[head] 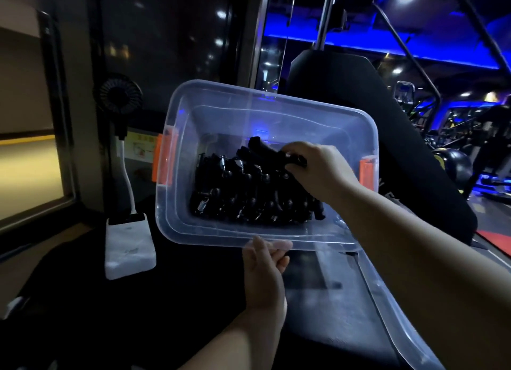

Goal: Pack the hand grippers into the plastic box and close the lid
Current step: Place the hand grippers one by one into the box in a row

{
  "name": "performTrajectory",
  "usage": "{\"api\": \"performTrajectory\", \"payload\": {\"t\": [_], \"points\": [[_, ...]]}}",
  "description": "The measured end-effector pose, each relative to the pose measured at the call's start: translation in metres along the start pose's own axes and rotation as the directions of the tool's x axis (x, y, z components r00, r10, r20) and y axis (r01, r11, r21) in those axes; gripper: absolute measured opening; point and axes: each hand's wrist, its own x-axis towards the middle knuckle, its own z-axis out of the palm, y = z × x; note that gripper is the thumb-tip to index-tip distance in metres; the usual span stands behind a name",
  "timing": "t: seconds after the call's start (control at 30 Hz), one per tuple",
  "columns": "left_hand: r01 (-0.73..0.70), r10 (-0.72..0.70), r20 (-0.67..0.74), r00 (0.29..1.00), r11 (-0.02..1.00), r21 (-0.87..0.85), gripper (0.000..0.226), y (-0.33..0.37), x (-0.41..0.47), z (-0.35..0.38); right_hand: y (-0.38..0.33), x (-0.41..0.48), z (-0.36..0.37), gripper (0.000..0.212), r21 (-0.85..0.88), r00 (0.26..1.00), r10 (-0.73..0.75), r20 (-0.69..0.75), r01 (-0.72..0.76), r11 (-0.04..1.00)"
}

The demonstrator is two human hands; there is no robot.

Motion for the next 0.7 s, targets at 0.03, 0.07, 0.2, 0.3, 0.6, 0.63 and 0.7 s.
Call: {"api": "performTrajectory", "payload": {"t": [0.03, 0.07, 0.2, 0.3, 0.6, 0.63, 0.7], "points": [[0.001, -0.001, -0.001, 1.0, 1.0, 0.003, 0.032, 0.0, 0.0, 0.0, -0.003, 0.009, 0.008, 0.033, -0.023, 1.0, -0.007, 0.007, 0.007, 1.0], [0.004, -0.004, -0.003, 1.0, 1.0, 0.004, 0.03, 0.0, 0.0, 0.0, -0.005, 0.019, 0.015, 0.034, -0.034, 1.0, -0.017, 0.012, 0.017, 0.999], [0.006, -0.006, 0.007, 1.0, 1.0, 0.004, 0.032, 0.001, 0.0, -0.001, -0.014, 0.052, 0.044, 0.031, -0.036, 0.999, -0.035, 0.033, 0.036, 0.999], [0.015, -0.015, 0.023, 1.0, 1.0, -0.001, 0.036, 0.0, 0.0, -0.002, -0.017, 0.071, 0.065, 0.028, -0.038, 0.997, -0.04, 0.067, 0.042, 0.998], [0.047, -0.047, 0.006, 0.999, 0.999, 0.017, 0.036, -0.005, 0.007, -0.002, -0.02, 0.101, 0.112, 0.028, -0.073, 0.992, -0.016, 0.123, 0.025, 0.997], [0.051, -0.051, -0.007, 0.999, 0.999, 0.007, 0.034, -0.006, 0.008, -0.002, -0.02, 0.102, 0.117, 0.028, -0.085, 0.99, -0.006, 0.14, 0.019, 0.996], [0.059, -0.059, -0.031, 0.998, 0.998, -0.013, 0.029, -0.006, 0.01, -0.001, -0.021, 0.101, 0.125, 0.03, -0.14, 0.984, -0.009, 0.176, 0.034, 0.99]]}}
